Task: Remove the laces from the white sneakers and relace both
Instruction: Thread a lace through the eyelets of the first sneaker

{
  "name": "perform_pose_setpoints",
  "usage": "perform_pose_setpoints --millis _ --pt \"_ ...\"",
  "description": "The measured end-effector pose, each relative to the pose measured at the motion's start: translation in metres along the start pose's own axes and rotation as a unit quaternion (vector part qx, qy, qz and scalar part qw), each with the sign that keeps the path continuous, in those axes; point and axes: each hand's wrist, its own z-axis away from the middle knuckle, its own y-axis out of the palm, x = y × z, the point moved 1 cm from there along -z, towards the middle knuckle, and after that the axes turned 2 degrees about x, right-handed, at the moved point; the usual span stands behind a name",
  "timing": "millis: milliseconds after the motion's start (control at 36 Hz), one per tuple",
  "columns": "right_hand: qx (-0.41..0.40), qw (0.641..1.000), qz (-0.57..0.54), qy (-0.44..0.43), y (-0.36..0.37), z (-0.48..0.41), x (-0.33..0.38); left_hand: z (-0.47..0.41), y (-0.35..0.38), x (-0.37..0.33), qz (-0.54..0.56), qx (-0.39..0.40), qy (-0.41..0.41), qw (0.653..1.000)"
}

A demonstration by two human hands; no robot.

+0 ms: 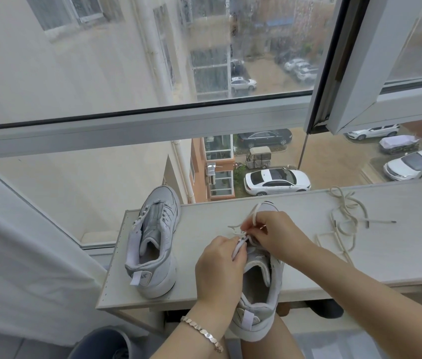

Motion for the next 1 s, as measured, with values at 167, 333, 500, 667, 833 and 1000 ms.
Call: perform_pose_setpoints --millis 167,333,500,667,833,1000 --pt "0.155 0.980 0.105 -0.067 -0.023 -0.009 0.007 0.001 0.001 0.002 -0.004 0.010 0.028 1.000" --pt "0.158 0.968 0.158 -0.117 -0.023 -0.012 0.010 0.001 0.001 0.002 -0.008 0.008 0.024 1.000" --pt "0.144 0.969 0.171 -0.102 -0.024 -0.016 0.013 0.001 0.001 0.002 -0.010 0.009 0.031 0.999" --pt "0.128 0.952 0.263 -0.093 -0.023 -0.012 0.019 0.001 0.000 0.001 -0.008 0.010 0.028 1.000" --pt "0.161 0.938 0.294 -0.092 -0.019 -0.012 0.022 0.000 0.000 0.000 -0.014 0.006 0.032 0.999" --pt "0.135 0.944 0.289 -0.088 -0.022 -0.012 0.021 0.000 0.000 0.000 -0.015 0.014 0.030 0.999"
